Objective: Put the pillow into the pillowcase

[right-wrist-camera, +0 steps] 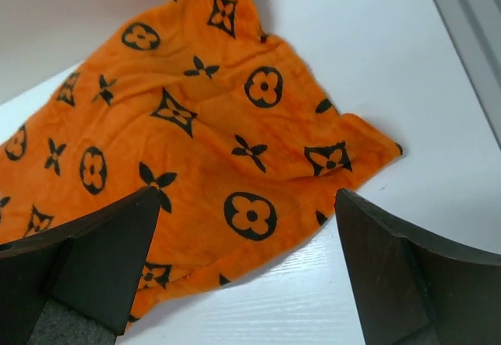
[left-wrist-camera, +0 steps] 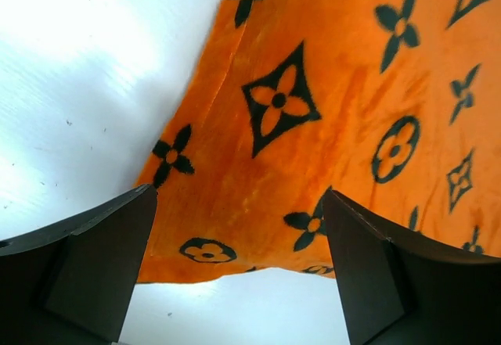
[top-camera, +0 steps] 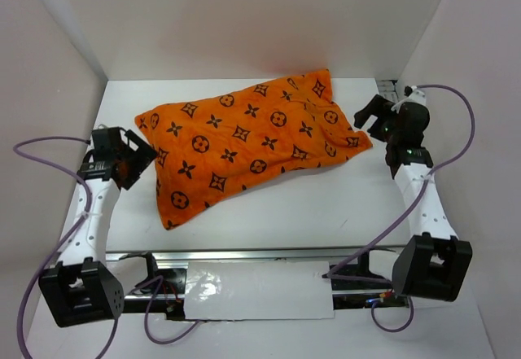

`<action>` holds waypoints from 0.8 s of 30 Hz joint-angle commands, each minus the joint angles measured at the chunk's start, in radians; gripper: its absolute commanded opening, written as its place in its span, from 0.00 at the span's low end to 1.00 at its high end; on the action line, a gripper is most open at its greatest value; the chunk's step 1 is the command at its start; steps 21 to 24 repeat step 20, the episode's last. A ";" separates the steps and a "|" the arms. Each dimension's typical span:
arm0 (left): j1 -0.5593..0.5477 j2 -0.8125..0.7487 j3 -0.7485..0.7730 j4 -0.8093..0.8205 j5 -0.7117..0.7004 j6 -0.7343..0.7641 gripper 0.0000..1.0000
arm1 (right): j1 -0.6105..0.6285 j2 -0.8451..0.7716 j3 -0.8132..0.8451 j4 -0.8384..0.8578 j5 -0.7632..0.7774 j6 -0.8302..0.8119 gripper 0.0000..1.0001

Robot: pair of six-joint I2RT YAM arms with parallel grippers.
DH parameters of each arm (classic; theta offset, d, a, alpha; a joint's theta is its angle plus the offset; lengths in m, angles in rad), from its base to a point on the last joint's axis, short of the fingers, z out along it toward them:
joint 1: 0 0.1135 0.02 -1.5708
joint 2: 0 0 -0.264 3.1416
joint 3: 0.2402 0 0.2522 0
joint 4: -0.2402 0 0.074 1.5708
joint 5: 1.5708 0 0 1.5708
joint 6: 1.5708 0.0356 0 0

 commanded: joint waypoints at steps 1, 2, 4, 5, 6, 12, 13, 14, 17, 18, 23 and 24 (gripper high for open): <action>-0.024 0.063 0.016 -0.020 -0.006 0.012 1.00 | 0.021 0.076 0.022 -0.060 -0.002 -0.034 1.00; -0.024 0.072 0.016 -0.030 -0.006 0.025 1.00 | 0.021 0.088 0.022 -0.072 -0.002 -0.034 1.00; -0.044 0.072 0.045 -0.044 -0.027 0.025 1.00 | 0.032 0.088 0.032 -0.072 -0.002 -0.034 1.00; -0.044 0.060 0.045 -0.044 -0.041 0.025 1.00 | 0.032 0.088 0.032 -0.072 -0.002 -0.034 1.00; -0.055 0.050 0.056 -0.044 -0.041 0.035 1.00 | 0.032 0.088 0.043 -0.072 -0.002 -0.034 1.00; -0.055 -0.017 0.114 -0.072 -0.067 0.044 1.00 | 0.032 0.088 0.088 -0.081 0.018 -0.034 1.00; -0.055 -0.017 0.114 -0.096 -0.067 0.044 1.00 | 0.032 0.079 0.088 -0.090 0.027 -0.023 1.00; -0.055 -0.026 0.130 -0.096 -0.067 0.044 1.00 | 0.032 0.079 0.088 -0.090 0.027 -0.033 1.00; -0.055 -0.054 0.130 -0.106 -0.067 0.044 1.00 | 0.032 0.050 0.078 -0.076 0.038 -0.034 1.00; -0.055 -0.066 0.130 -0.106 -0.067 0.044 1.00 | 0.032 0.038 0.069 -0.076 0.038 -0.034 1.00; -0.055 -0.066 0.130 -0.106 -0.067 0.044 1.00 | 0.032 0.025 0.069 -0.067 0.038 -0.043 1.00; -0.055 -0.066 0.130 -0.106 -0.067 0.044 1.00 | 0.032 0.025 0.069 -0.067 0.038 -0.043 1.00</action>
